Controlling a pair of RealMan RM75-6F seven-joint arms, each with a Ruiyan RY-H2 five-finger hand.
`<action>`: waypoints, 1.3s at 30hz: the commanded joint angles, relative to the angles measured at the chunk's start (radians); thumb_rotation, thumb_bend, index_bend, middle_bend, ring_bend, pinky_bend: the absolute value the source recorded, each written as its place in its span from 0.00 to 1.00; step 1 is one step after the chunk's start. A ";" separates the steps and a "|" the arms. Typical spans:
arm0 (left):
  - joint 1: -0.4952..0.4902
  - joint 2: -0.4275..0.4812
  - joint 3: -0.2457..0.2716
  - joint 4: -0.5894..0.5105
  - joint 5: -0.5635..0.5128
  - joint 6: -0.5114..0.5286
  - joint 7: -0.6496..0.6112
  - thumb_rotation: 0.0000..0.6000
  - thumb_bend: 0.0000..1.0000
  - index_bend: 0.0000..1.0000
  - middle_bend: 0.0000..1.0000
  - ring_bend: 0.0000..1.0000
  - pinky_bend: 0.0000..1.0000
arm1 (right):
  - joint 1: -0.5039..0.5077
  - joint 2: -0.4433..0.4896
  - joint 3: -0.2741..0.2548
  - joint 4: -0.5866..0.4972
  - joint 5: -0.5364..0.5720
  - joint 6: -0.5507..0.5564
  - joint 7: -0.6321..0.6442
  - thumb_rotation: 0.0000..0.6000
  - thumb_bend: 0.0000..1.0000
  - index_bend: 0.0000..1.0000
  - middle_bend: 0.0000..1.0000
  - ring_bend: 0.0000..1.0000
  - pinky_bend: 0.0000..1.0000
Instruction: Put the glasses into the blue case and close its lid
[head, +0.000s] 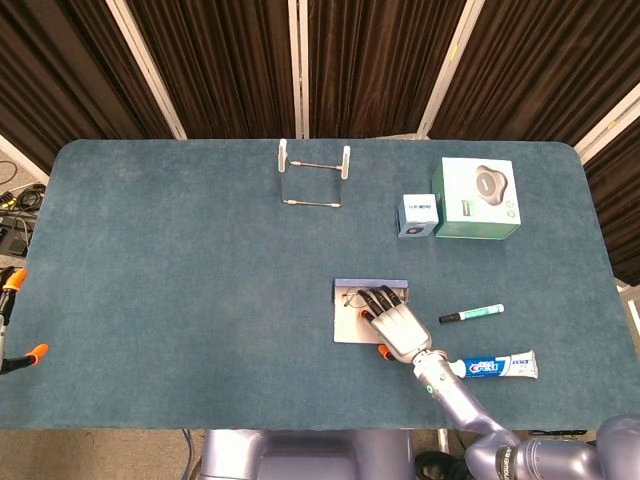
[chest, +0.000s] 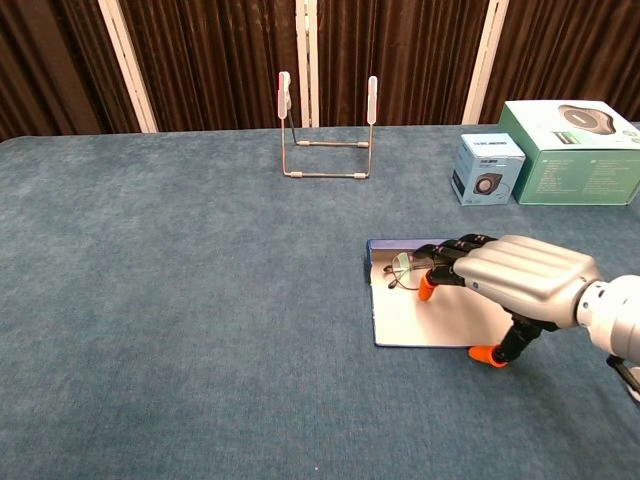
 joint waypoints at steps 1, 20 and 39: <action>-0.001 -0.001 0.000 0.000 -0.001 -0.001 0.002 1.00 0.00 0.00 0.00 0.00 0.00 | -0.001 -0.002 0.001 0.005 -0.003 -0.002 0.000 1.00 0.21 0.29 0.00 0.00 0.00; -0.003 -0.005 -0.001 0.002 -0.005 -0.004 0.010 1.00 0.00 0.00 0.00 0.00 0.00 | -0.013 -0.018 0.003 0.047 -0.024 -0.013 -0.001 1.00 0.29 0.33 0.00 0.00 0.00; -0.003 -0.007 -0.001 0.003 -0.006 -0.002 0.014 1.00 0.00 0.00 0.00 0.00 0.00 | -0.019 -0.016 0.023 0.060 -0.063 0.001 0.052 1.00 0.44 0.39 0.00 0.00 0.00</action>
